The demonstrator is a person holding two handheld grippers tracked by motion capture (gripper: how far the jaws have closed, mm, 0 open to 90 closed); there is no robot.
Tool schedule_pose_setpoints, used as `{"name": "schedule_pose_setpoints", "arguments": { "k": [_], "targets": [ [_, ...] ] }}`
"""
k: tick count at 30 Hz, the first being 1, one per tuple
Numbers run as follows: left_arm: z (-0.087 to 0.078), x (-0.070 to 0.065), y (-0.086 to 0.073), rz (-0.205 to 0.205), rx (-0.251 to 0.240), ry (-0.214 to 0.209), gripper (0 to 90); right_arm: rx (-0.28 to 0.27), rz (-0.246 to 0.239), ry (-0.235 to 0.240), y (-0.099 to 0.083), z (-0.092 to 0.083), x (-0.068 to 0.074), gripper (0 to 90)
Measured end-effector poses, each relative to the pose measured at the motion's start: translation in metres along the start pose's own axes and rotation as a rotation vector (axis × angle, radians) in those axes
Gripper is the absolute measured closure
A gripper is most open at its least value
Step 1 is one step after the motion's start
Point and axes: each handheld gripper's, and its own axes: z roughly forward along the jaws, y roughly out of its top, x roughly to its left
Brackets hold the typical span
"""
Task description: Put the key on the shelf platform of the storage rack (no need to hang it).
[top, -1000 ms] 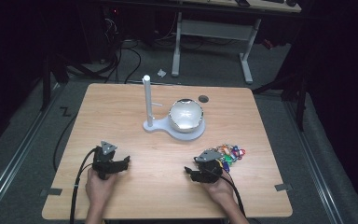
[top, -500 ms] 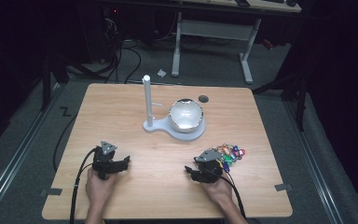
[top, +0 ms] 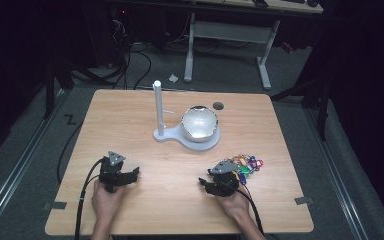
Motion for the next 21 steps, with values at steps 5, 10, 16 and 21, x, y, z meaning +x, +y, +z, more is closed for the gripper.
{"name": "schedule_pose_setpoints", "arguments": {
  "k": [5, 10, 16, 21],
  "targets": [
    [0.000, 0.000, 0.000, -0.001, -0.001, 0.000, 20.7, -0.006, 0.012, 0.001, 0.000, -0.002, -0.001, 50.8],
    [0.000, 0.000, 0.000, -0.001, -0.001, 0.000, 20.7, -0.025, 0.030, 0.004, 0.000, -0.007, -0.004, 51.5],
    [0.000, 0.000, 0.000, -0.001, -0.001, 0.000, 20.7, -0.037, 0.049, 0.005, 0.000, -0.013, -0.007, 51.7],
    [0.000, 0.000, 0.000, -0.001, -0.001, 0.000, 20.7, -0.042, 0.050, 0.002, 0.001, -0.018, -0.009, 51.9]
  ]
}}
